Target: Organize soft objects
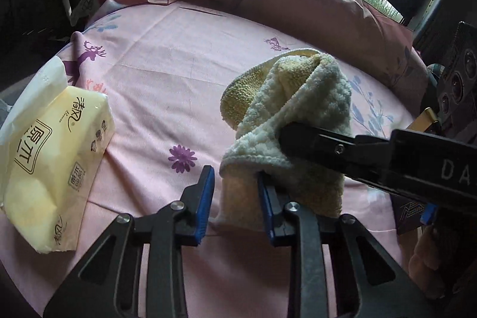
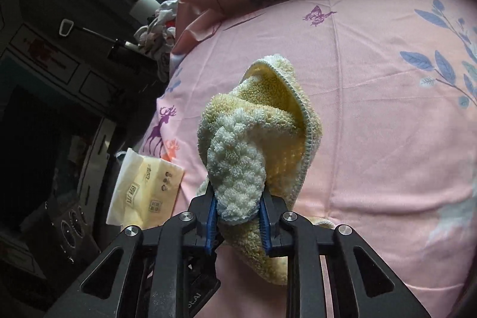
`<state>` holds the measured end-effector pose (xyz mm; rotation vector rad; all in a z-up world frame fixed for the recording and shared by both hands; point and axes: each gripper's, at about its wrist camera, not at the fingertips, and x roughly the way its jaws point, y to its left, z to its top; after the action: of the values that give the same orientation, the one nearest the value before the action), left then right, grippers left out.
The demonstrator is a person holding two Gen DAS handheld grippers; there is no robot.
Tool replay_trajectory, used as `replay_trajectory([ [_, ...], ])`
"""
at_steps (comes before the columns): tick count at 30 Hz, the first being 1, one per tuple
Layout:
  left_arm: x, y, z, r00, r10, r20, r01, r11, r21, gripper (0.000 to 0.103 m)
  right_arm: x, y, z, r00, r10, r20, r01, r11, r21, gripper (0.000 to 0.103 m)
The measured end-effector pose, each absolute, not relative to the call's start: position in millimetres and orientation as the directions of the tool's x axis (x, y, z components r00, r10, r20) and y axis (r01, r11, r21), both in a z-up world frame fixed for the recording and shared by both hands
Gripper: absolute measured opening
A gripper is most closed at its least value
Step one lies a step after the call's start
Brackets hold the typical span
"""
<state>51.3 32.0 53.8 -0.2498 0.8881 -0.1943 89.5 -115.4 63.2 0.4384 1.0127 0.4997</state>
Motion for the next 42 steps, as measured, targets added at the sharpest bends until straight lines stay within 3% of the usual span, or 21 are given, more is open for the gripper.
replay_trajectory([
  [16, -20.2, -55.1, 166.8, 0.709, -0.421, -0.565, 0.329, 0.907, -0.263, 0.024, -28.5, -210.8, 166.9, 0.720, 0.512, -0.469, -0.222, 0.810, 0.543, 0.025],
  [30, -41.1, -237.3, 196.3, 0.590, -0.602, -0.539, 0.621, 0.764, -0.174, 0.025, -98.9, -370.4, 179.4, 0.911, 0.225, -0.345, 0.038, 0.788, 0.615, 0.025],
  [33, -38.9, -271.7, 185.0, 0.548, -0.613, -0.569, 0.659, 0.735, -0.159, 0.028, -107.9, -399.3, 166.5, 0.923, 0.166, -0.346, 0.105, 0.758, 0.643, 0.025],
  [36, -37.0, -302.3, 173.9, 0.532, -0.588, -0.609, 0.677, 0.727, -0.112, 0.038, -112.0, -426.4, 150.6, 0.922, 0.108, -0.371, 0.183, 0.725, 0.664, 0.025],
  [40, -35.9, -329.1, 161.4, 0.476, -0.612, -0.631, 0.716, 0.687, -0.126, 0.067, -115.9, -455.9, 132.4, 0.888, -0.003, -0.459, 0.338, 0.681, 0.649, 0.026],
  [42, -37.4, -340.7, 156.3, 0.468, -0.601, -0.648, 0.725, 0.680, -0.107, 0.071, -118.5, -470.6, 122.9, 0.884, 0.003, -0.468, 0.355, 0.646, 0.675, 0.031],
])
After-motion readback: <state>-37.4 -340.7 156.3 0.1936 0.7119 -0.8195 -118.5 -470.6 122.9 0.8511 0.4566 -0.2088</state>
